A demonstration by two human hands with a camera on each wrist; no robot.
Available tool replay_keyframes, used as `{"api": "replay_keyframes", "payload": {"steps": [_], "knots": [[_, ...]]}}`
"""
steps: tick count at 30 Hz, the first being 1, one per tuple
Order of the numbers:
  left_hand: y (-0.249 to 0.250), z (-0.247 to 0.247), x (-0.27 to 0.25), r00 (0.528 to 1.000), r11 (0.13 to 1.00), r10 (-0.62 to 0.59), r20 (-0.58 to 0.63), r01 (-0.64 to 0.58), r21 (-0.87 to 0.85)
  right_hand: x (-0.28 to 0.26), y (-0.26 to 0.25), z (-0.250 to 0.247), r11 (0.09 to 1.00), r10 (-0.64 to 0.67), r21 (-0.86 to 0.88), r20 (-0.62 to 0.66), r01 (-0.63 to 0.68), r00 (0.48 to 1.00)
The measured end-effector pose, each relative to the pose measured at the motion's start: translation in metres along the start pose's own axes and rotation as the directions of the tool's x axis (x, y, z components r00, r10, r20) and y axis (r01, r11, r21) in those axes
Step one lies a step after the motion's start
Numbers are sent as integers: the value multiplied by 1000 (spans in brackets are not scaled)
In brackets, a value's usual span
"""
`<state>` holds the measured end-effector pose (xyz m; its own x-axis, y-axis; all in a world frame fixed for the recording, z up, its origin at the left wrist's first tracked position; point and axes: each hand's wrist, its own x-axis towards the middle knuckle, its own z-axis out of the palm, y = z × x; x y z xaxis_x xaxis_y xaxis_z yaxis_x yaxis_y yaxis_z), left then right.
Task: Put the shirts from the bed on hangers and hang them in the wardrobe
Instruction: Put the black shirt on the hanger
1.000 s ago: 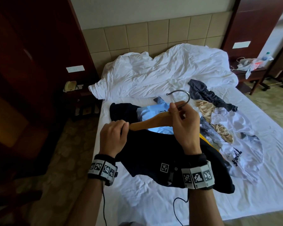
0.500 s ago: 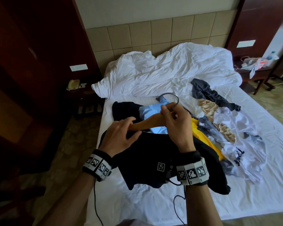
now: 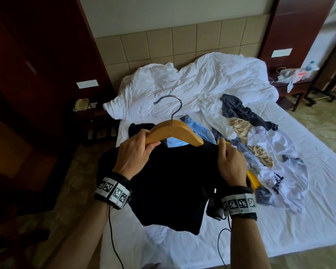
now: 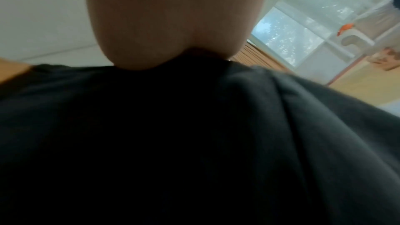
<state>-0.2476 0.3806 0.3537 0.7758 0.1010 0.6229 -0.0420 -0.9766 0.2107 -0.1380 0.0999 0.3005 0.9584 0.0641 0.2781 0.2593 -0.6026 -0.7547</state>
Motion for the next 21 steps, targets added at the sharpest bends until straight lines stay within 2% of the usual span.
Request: {"api": "replay_keyframes", "payload": {"steps": [2, 5, 6, 8, 10, 11, 14, 16, 18, 21], "knots": [[5, 0, 7, 1000, 1000, 28, 9, -28, 6, -2, 9, 0, 999, 45, 17, -42, -44, 998], [16, 8, 17, 998, 998, 22, 67, -18, -65, 3, -5, -7, 997, 27, -65, -14, -28, 1000], [19, 12, 20, 997, 996, 18, 81, -11, -89, 6, -18, -11, 998, -19, -56, -8, 18, 1000], [23, 19, 26, 993, 992, 20, 114, -6, -123, 12, -49, -22, 984, -168, 73, 39, 165, 985], [28, 25, 30, 986, 989, 7, 165, 17, -144, 22, -76, -32, 938, -285, 250, 156, 241, 946], [30, 27, 32, 981, 988, -10, 195, 40, -150, 28, -87, -35, 924, -323, 285, 231, 253, 918], [34, 27, 33, 960, 980, -66, 271, 113, -162, 51, -105, -32, 923, -381, 210, 380, 322, 843], [32, 24, 33, 946, 975, -107, 306, 160, -156, 63, -109, -24, 917, -398, 190, 442, 350, 804], [28, 19, 28, 929, 970, -136, 343, 196, -145, 66, -112, -13, 903, -428, 258, 473, 344, 770], [16, 5, 13, 920, 960, -179, 349, 241, -141, 53, -125, 6, 881, -458, 349, 457, 320, 763]]}}
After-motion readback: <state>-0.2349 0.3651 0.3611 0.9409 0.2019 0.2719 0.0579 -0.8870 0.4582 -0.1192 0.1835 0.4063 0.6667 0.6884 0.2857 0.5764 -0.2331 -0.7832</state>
